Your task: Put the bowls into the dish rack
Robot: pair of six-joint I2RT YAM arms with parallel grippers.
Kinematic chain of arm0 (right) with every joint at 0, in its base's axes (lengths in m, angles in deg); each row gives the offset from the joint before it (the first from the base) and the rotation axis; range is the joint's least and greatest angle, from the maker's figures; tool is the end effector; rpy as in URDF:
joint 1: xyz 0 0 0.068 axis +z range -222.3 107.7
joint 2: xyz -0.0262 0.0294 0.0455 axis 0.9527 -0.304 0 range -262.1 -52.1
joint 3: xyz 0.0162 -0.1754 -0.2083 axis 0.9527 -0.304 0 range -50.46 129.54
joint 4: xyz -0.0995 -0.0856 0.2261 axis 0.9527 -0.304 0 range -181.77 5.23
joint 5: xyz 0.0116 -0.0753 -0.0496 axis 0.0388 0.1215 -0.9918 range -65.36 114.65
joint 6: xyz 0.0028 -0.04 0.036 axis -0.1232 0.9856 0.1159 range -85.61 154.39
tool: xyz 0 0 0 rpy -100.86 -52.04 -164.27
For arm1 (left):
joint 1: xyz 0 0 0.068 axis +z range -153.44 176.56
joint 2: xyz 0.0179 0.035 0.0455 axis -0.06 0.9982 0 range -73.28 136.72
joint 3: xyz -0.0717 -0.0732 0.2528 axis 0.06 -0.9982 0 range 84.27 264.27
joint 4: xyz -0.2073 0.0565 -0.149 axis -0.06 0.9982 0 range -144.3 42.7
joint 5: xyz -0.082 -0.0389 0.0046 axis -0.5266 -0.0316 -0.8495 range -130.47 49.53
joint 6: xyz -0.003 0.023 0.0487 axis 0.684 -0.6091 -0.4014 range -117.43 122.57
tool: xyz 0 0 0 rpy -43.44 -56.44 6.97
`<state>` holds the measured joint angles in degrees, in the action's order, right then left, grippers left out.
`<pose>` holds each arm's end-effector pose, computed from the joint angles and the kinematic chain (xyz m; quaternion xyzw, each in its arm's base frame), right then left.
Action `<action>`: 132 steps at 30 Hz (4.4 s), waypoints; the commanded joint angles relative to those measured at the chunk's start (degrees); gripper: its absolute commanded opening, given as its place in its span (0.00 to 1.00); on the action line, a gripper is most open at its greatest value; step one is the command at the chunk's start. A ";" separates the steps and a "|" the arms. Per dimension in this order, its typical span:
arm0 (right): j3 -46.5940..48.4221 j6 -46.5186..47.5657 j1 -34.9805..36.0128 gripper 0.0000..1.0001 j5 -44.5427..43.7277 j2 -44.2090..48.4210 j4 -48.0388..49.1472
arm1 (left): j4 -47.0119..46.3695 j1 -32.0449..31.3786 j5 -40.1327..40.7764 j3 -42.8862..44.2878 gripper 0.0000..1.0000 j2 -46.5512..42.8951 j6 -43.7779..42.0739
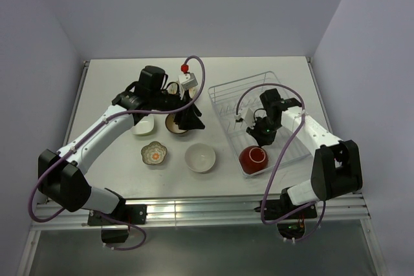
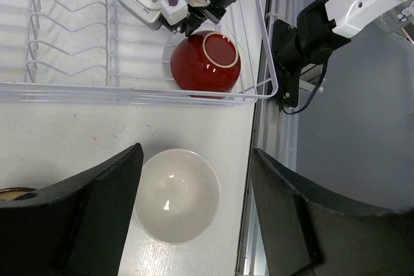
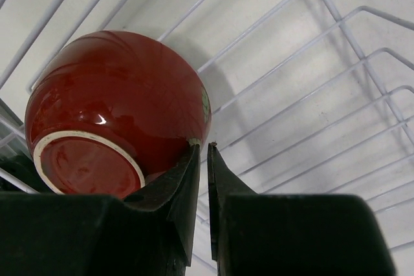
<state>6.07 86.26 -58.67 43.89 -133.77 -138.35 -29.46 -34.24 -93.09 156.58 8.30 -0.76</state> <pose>0.2403 0.0703 0.2194 -0.5446 0.8163 0.1254 0.1460 0.2535 -0.1840 0.3407 0.4310 0.6960 -0.4801 0.3152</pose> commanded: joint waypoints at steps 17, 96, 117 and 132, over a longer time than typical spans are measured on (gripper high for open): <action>-2.48 2.35 -2.99 0.19 -6.77 3.71 -4.42 | -1.72 0.22 -0.29 -1.03 0.73 -1.51 -0.01; 25.21 -4.41 -19.08 0.96 19.69 2.83 -17.17 | 14.00 -17.44 20.98 -13.87 0.70 8.85 -59.59; 23.80 -1.60 -20.13 0.97 23.65 5.55 -17.26 | 11.99 -22.10 22.48 -16.94 0.03 8.60 -55.56; 27.57 -12.48 -19.43 0.97 28.57 4.68 -16.56 | 6.37 -24.38 26.05 -17.20 0.00 -9.94 -44.65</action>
<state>30.18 79.21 -78.32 69.09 -129.72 -155.01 -17.61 -57.11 -69.85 139.64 3.87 -46.49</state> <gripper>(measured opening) 0.972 0.122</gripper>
